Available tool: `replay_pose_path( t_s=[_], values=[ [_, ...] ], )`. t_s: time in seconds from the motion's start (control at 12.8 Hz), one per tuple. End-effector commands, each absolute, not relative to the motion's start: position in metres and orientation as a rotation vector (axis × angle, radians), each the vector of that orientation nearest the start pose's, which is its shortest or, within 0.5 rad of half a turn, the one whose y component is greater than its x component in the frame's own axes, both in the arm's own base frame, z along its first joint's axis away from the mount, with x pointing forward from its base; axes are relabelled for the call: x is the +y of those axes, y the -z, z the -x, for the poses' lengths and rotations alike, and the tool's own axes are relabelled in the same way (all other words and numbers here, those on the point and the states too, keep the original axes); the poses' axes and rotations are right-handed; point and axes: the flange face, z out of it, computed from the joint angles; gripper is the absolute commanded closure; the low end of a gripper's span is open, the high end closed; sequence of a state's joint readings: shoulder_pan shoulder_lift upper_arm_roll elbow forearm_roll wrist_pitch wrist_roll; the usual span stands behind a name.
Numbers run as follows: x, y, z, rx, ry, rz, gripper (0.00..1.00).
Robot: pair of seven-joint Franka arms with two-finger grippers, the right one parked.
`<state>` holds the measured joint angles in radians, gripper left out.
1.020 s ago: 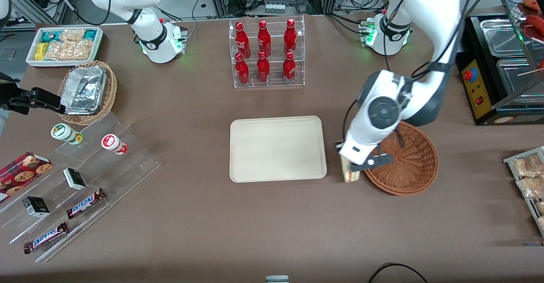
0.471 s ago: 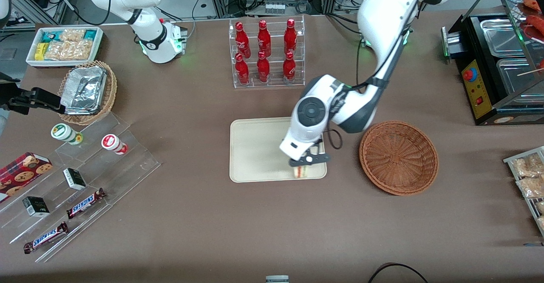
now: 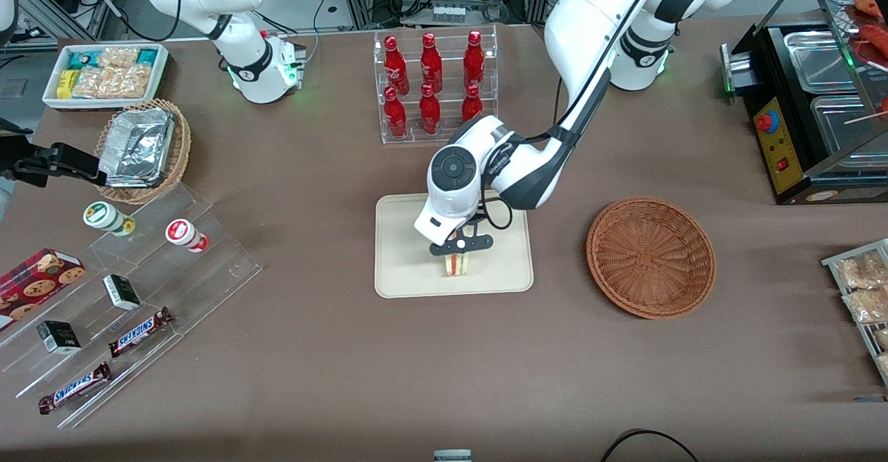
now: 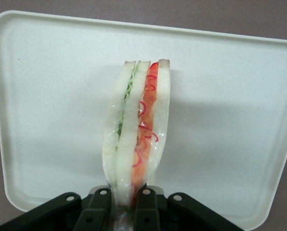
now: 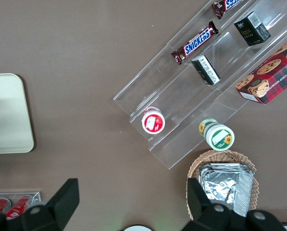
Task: Place sandwich from basket to tray
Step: 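Lower the sandwich onto the tray and open the left gripper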
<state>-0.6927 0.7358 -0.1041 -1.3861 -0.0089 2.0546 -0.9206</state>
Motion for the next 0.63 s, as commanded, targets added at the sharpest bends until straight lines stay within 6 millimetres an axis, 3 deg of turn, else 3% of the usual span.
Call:
replay_pose_path(
  t_s=[0.0, 0.24, 0.31, 0.39, 0.55],
  values=[
    [-0.525, -0.262, -0.513, -0.342, -0.164, 3.104, 1.0],
    [-0.525, -0.25, -0.515, -0.498, -0.177, 3.071, 1.0],
    [-0.524, -0.25, -0.515, -0.498, -0.178, 3.069, 0.73],
    [-0.523, -0.253, -0.516, -0.505, -0.173, 3.072, 0.01],
    [-0.521, -0.274, -0.52, -0.517, -0.149, 3.084, 0.0]
  ],
)
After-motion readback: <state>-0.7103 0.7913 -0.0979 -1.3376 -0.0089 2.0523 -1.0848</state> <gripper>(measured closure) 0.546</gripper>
